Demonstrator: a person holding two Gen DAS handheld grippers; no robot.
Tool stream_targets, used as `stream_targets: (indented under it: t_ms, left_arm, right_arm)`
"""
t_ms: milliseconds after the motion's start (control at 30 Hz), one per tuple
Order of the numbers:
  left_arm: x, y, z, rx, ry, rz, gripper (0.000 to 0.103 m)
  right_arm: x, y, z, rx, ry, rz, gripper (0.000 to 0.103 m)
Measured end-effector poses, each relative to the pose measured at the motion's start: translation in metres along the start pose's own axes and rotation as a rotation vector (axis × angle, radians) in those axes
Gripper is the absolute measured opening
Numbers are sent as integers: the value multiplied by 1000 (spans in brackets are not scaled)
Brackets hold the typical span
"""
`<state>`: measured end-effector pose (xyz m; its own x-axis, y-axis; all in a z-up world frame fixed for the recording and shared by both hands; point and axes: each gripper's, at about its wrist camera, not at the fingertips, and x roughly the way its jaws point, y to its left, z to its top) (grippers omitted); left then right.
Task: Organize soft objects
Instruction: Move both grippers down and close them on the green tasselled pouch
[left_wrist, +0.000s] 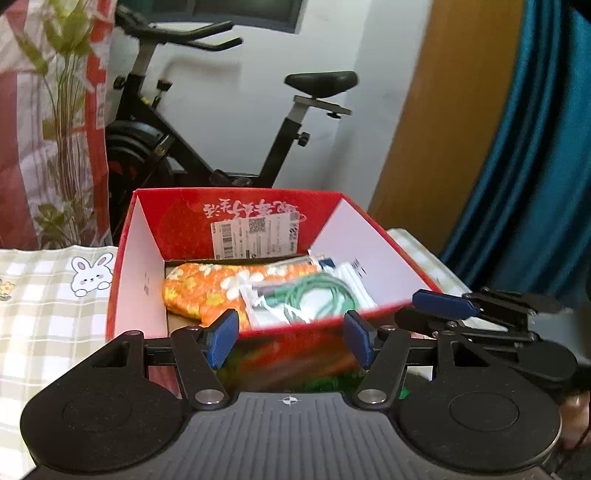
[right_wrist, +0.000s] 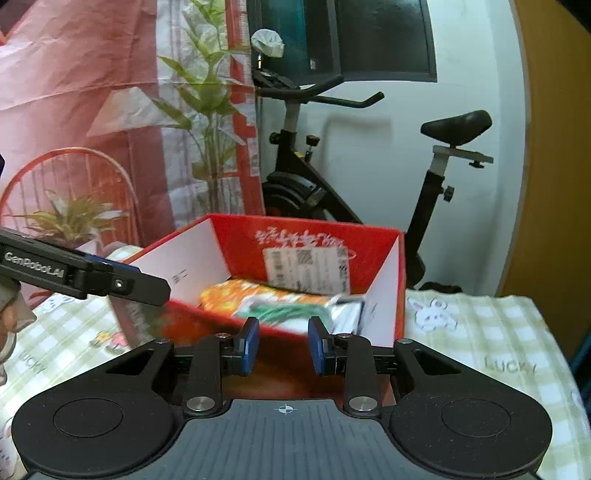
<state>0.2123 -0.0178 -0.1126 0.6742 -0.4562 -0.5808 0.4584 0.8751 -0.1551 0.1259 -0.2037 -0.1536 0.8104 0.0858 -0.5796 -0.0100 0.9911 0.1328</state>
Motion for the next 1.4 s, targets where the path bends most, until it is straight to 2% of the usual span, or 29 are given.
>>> stream_targets:
  t_ms: [233,267,367,433,533,700,967,1033,1067,1167,1233,1300,1400]
  left_arm:
    - [-25,-7,-40,27,-1,11,65]
    - [-27,-6,-46,17,4,9,65]
    - [-27,-1,-66,-24,25,6,65]
    - [-26,3,-79,-46,40,10,64]
    - [-23,10,-98,-82,62,18,64]
    - [-21,24,-122,-179,89,20,58]
    - [-31,39,-127,-254,44,22,57]
    - [-32,38,-127,-264,37,31,56]
    - [-34,40,-127,-268,32,39,54]
    - [-36,45,-127,-295,18,49,52]
    - [-38,46,-128,-307,12,51,52]
    - [-38,46,-128,-313,12,50,52]
    - [-37,42,-131,-314,16,46,52]
  right_arm:
    - [-27,10,-35,31,47,5,28]
    - [-30,11,-41,37,56,3,30]
    - [-36,10,-58,62,85,-15,45]
    - [-37,7,-68,91,110,-15,45]
    - [-38,3,-76,128,131,2,53]
    - [-31,5,-81,161,177,37,56]
    - [-29,23,-79,124,219,61,57]
    - [-32,26,-76,113,208,62,48]
    - [-33,28,-74,99,204,57,41]
    - [-31,34,-71,57,219,63,41]
    - [-28,38,-72,32,233,59,44]
    - [-25,38,-75,18,253,49,52]
    - [-23,34,-82,36,258,49,56]
